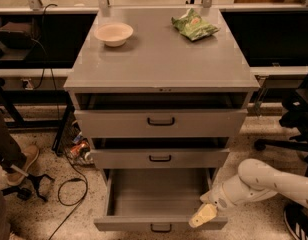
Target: Close bottom drawer
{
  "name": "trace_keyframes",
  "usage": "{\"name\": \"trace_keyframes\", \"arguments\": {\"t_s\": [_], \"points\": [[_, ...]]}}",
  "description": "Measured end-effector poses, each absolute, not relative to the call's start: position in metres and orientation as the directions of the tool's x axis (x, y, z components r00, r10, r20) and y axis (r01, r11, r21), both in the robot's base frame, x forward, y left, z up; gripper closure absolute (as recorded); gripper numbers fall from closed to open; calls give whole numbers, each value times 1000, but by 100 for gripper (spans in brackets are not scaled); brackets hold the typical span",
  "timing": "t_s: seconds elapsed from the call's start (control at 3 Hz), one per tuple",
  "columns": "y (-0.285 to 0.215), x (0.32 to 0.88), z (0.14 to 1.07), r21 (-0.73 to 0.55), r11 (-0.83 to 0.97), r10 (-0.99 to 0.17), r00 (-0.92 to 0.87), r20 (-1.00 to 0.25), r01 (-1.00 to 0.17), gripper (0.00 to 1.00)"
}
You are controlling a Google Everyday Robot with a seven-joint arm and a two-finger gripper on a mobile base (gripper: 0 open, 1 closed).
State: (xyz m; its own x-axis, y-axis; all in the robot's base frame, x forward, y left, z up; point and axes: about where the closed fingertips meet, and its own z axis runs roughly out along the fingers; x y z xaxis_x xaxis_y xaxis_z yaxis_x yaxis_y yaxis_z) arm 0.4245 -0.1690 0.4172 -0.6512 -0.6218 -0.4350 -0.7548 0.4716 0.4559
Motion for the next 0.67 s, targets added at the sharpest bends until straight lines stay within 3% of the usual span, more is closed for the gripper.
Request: {"name": "trace_keyframes", "arguments": {"t_s": [0.67], "points": [[-182,429,320,528,514,-547,-732,-405,-676,65]]}}
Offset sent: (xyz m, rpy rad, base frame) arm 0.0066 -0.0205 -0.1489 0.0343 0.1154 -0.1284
